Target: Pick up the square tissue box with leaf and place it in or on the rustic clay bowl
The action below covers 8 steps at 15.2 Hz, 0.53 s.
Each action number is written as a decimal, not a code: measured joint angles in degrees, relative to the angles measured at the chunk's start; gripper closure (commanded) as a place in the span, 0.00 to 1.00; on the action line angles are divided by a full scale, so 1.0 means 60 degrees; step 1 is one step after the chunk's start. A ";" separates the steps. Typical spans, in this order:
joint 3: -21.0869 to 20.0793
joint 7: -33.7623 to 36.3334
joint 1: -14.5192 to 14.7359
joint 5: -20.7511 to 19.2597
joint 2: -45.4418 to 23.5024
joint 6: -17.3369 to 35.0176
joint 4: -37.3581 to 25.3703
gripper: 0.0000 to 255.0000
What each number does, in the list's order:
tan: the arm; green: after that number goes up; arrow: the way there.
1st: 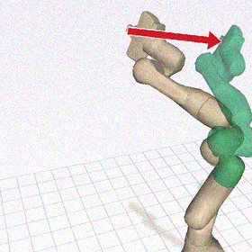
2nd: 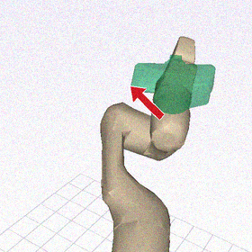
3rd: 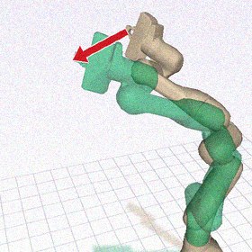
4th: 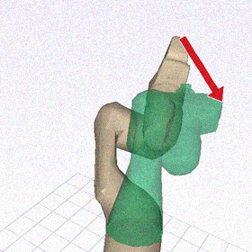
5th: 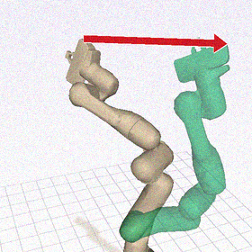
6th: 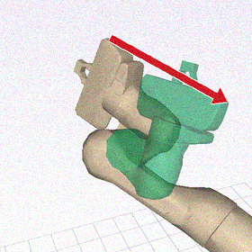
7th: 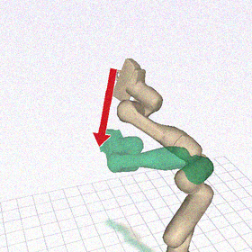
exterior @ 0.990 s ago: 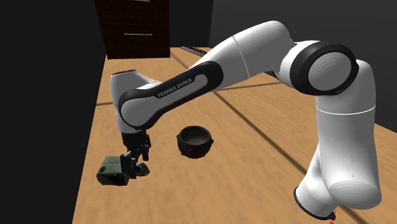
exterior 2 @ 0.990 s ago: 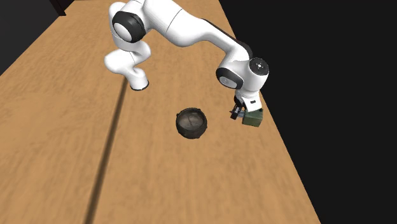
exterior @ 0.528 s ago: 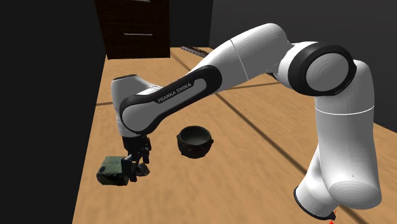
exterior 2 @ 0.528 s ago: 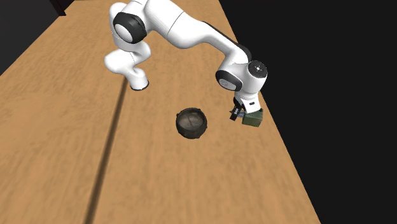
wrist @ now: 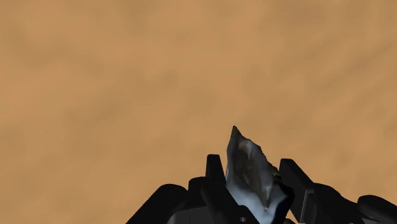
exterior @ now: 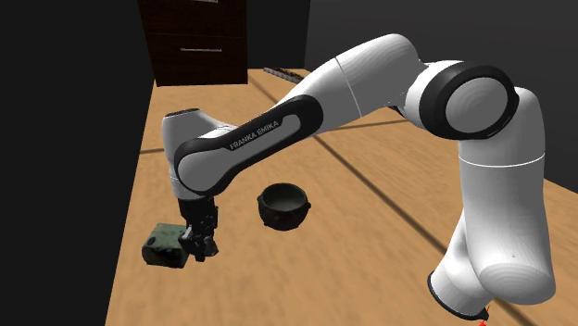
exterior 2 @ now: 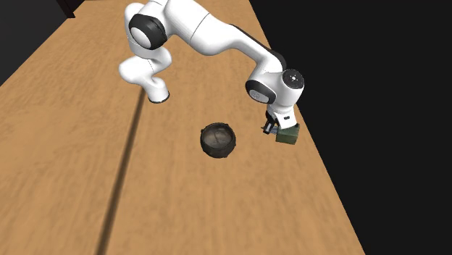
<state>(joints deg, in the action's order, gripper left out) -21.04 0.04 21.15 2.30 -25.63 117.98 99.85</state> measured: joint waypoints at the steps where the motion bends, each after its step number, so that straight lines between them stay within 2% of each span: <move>1: 0.0000 0.0000 0.0000 0.0000 -0.0001 0.0001 0.0001 1.00; 8: -0.0020 0.0004 -0.0020 0.0036 0.0129 -0.0205 -0.0082 1.00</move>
<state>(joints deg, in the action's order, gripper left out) -21.16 0.06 21.02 2.51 -24.85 116.75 99.36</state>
